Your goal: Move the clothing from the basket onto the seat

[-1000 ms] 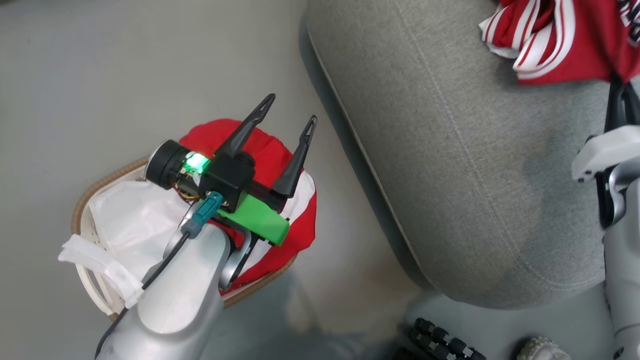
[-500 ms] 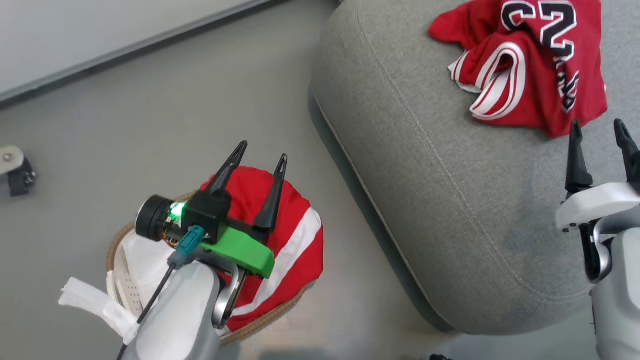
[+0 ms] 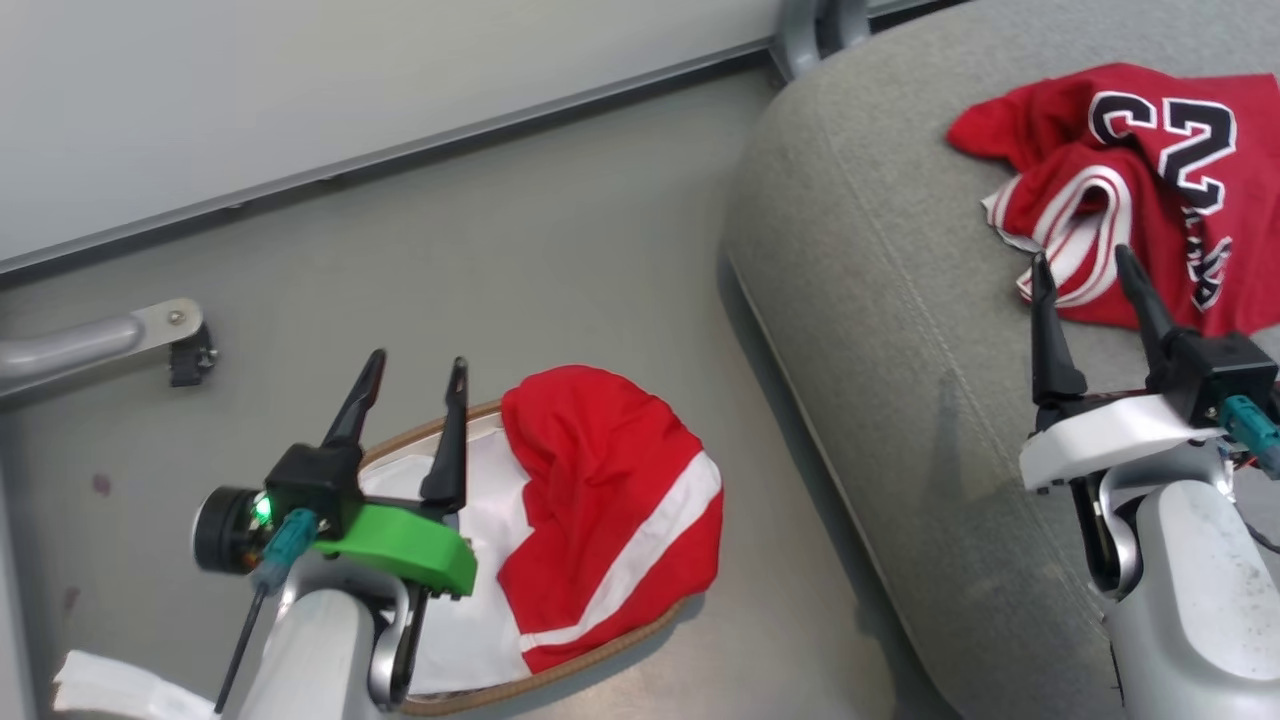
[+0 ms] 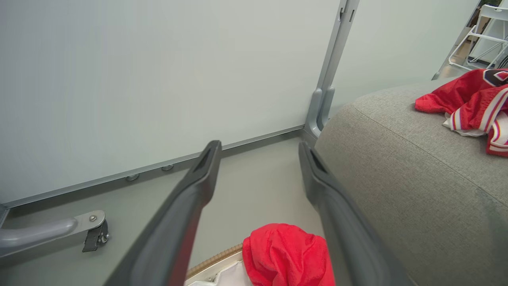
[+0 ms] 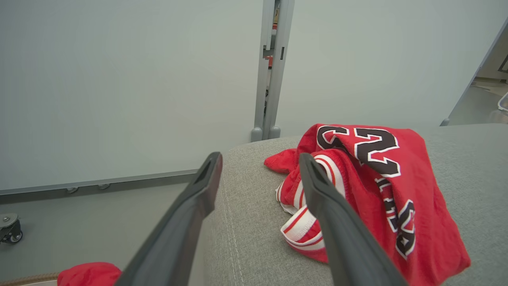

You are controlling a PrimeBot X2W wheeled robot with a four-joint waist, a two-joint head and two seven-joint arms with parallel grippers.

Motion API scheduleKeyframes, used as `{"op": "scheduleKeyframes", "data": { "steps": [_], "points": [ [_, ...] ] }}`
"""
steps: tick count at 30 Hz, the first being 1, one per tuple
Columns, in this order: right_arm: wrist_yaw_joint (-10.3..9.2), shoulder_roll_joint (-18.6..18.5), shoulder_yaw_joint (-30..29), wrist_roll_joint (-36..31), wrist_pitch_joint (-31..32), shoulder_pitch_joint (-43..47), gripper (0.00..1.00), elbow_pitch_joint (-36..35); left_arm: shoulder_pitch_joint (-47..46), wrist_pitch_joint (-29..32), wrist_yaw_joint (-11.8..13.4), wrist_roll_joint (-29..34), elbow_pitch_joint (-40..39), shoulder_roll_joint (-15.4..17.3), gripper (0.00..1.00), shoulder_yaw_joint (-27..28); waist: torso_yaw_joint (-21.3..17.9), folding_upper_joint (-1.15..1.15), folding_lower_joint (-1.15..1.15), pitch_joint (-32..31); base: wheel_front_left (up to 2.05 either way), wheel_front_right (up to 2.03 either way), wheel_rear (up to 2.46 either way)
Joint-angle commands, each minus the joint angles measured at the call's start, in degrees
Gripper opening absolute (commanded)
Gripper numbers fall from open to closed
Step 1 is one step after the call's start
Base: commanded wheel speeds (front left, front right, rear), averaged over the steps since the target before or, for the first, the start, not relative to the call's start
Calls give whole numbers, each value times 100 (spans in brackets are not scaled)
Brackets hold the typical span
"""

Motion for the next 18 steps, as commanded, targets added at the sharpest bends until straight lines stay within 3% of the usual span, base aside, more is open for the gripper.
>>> {"op": "scheduleKeyframes", "data": {
  "steps": [1, 10, 18],
  "points": [
    [-8, -1, 40, 35, -2, 110, 100, -4, 160, -5, 49, 41, -1, 3, 100, 145, 362, 0, 0, -244, 0, 0, 0],
    [-8, 91, 287, 112, -2, 353, 100, 107, 673, -5, 119, 99, -64, -40, 100, 1027, 932, 0, 0, -487, 0, 0, 0],
    [-8, 143, 405, 125, -2, 586, 100, 289, 1032, -5, 117, 102, -25, -57, 100, 1357, 1170, 0, 0, -731, 0, 0, 0]
  ]
}}
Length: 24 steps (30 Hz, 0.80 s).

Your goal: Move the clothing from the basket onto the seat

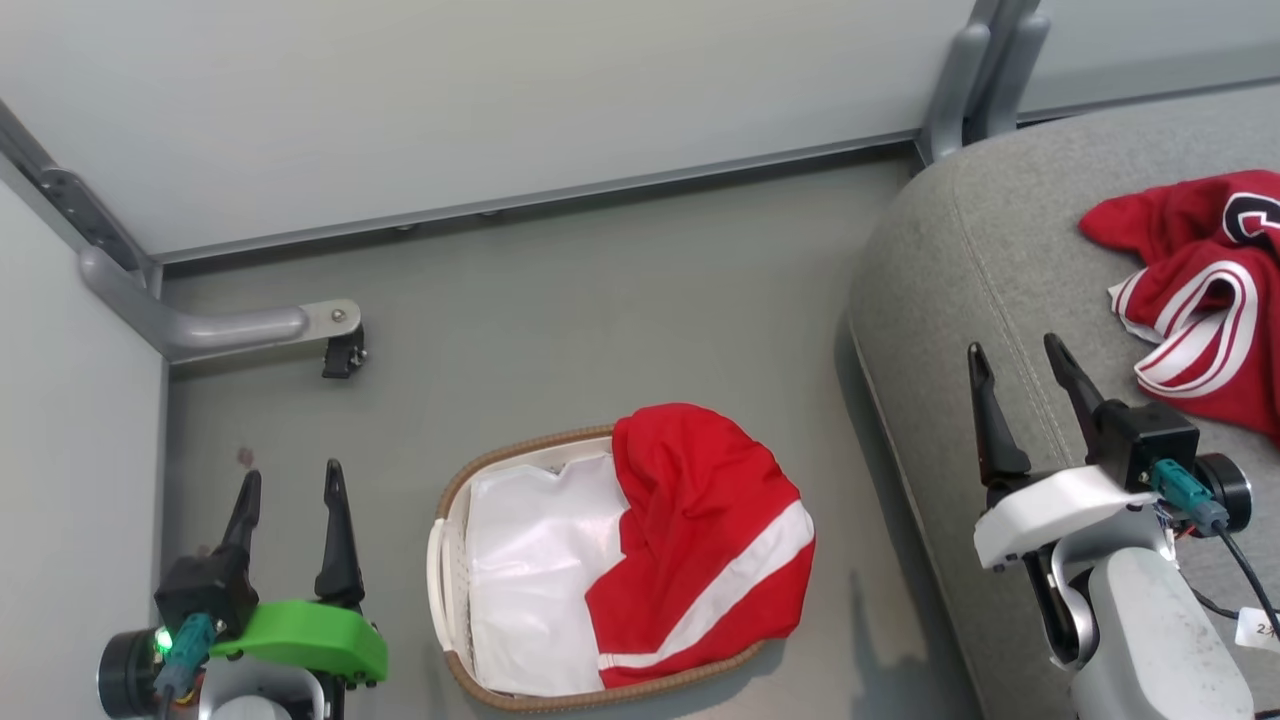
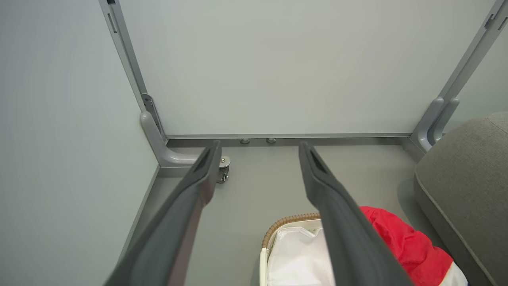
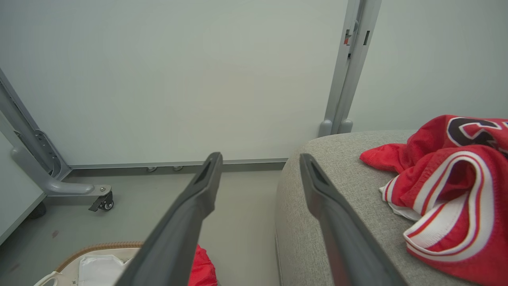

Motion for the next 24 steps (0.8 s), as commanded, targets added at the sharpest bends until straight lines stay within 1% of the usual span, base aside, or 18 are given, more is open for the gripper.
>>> {"op": "scheduleKeyframes", "data": {
  "steps": [1, 13, 15, 19, 24],
  "points": [
    [-8, -7, 22, 28, -2, 119, 100, 31, 124, -5, 23, -24, 7, -4, 100, 24, 134, 0, 0, -171, 0, 0, 0],
    [-8, 22, 116, 156, -2, 370, 100, 221, 547, -5, 215, -389, -40, -2, 100, -100, 94, 0, 0, -409, 0, 0, 0],
    [-8, 26, 138, 160, -2, 320, 100, 211, 518, -5, 244, -459, -43, -1, 100, -125, 60, 0, 0, -350, 0, 0, 0],
    [-8, 28, 171, 155, -2, 156, 100, 151, 351, -5, 217, -493, -13, -1, 100, -237, -23, 0, 0, -156, 0, 0, 0],
    [-8, 35, 237, 149, -1, -165, 100, -35, -93, -6, 39, -714, 163, 0, 100, -481, -180, 0, 0, 389, 0, 0, 0]
  ]
}}
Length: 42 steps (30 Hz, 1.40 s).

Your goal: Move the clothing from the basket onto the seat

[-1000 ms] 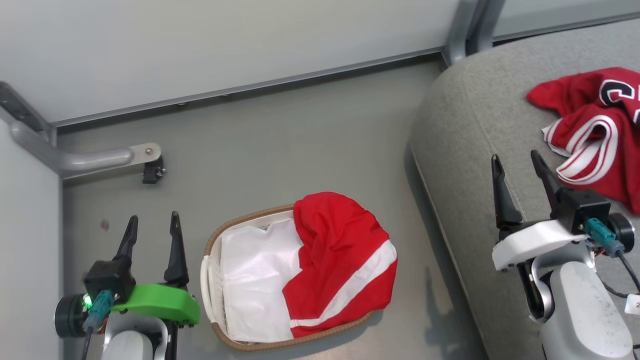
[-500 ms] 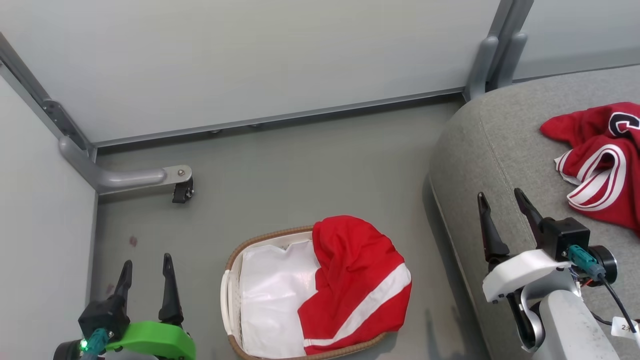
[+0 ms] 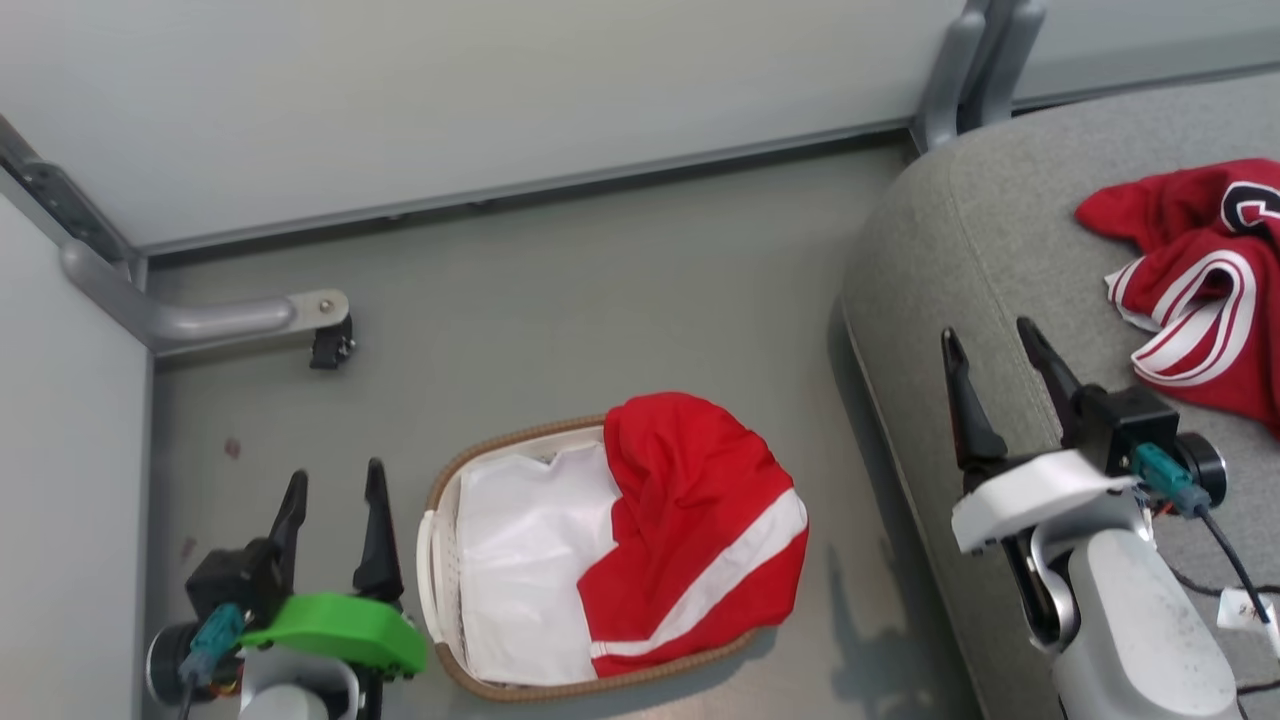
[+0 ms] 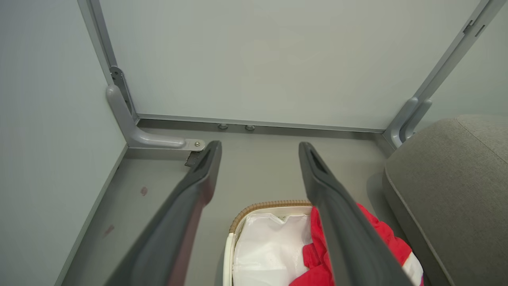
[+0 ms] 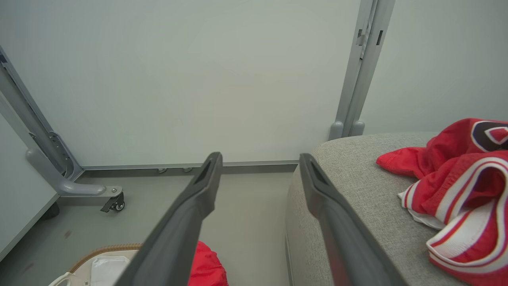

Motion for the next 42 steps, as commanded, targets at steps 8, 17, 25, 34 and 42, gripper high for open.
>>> {"op": "scheduleKeyframes", "data": {
  "steps": [8, 17, 25, 34, 42],
  "points": [
    [-8, -3, 217, 189, 0, -689, 100, -280, -1083, -5, -200, -143, 446, 13, 100, -449, -442, 0, 0, 1252, 0, 0, 0],
    [-8, -4, 572, 554, 0, -1402, 100, -670, -2172, -5, -225, -224, 976, 136, 100, -1073, -910, 0, 0, 2259, 0, 0, 0],
    [-8, -2, 840, 788, 0, -1861, 100, -1016, -2962, -5, -222, -554, 1530, 368, 100, -1801, -1336, 0, 0, 2963, 0, 0, 0],
    [-8, -2, 1011, 1022, -1, -2048, 100, -1345, -3597, -5, -222, -1056, 2175, 603, 100, -2377, -1650, 0, 0, 3540, 0, 0, 0],
    [-8, 1, 1159, 958, 0, -2123, 100, -1622, -3887, -5, -223, -1495, 2778, 646, 100, -2974, -1772, 0, 0, 3832, 0, 0, 0]
  ]
}}
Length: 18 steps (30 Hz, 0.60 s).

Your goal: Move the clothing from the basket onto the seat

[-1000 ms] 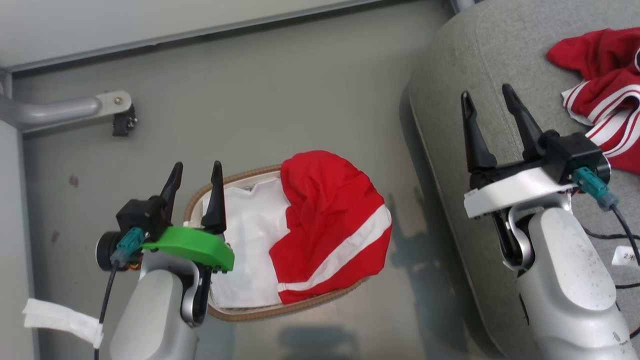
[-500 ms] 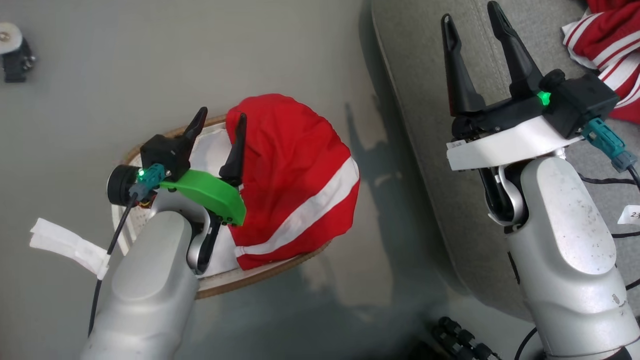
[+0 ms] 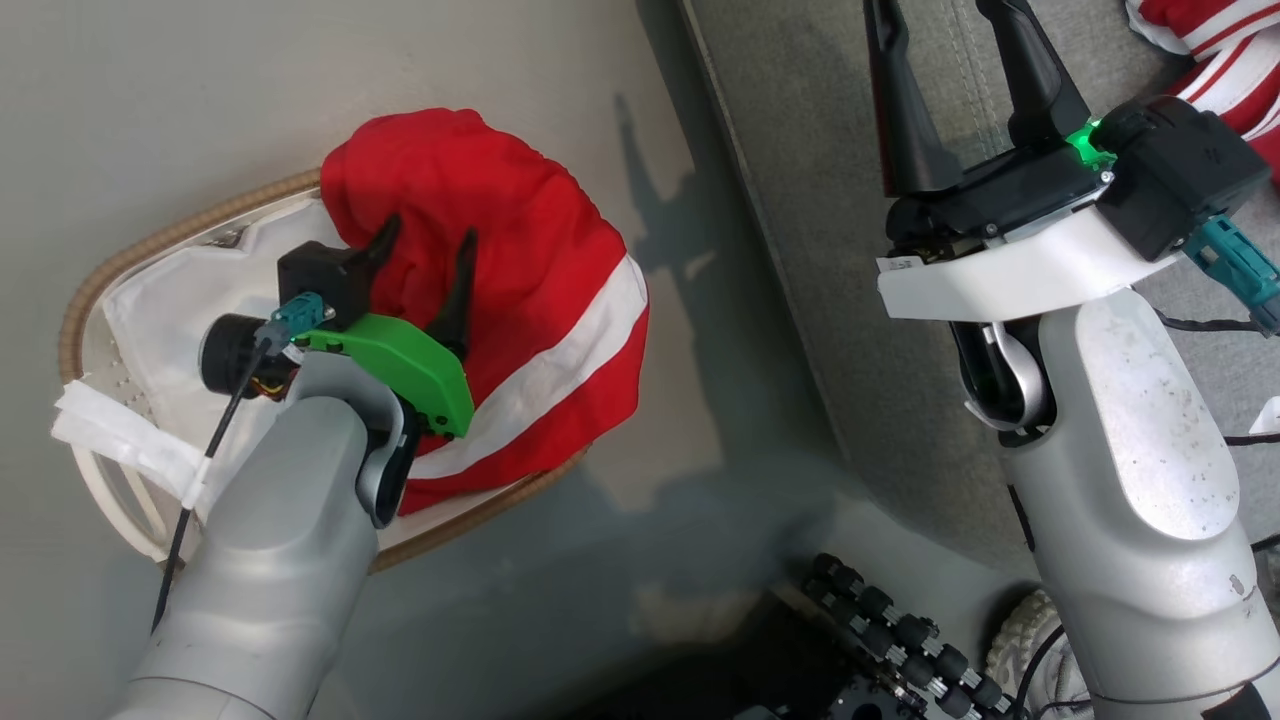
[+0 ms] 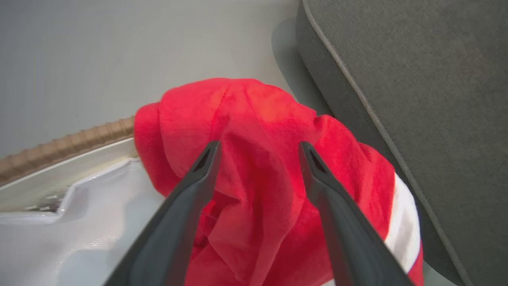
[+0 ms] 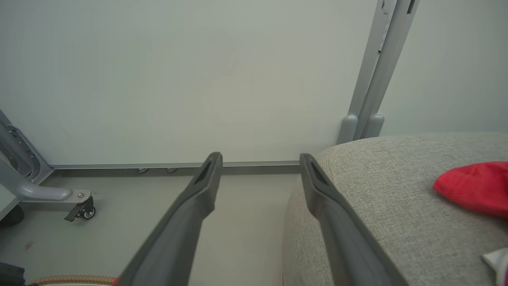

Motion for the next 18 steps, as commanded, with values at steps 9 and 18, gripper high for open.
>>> {"op": "scheduleKeyframes", "data": {
  "steps": [9, 18],
  "points": [
    [-8, -5, -44, -152, 0, 102, 100, -196, -281, -5, -14, -636, 606, -95, 100, -657, -42, 0, -1, 288, 0, 0, 0],
    [-8, -5, -49, -215, -1, 163, 100, -262, -493, 36, -14, -1014, 1081, -193, 100, -1420, 41, 0, -1, 339, 0, 0, 0]
  ]
}}
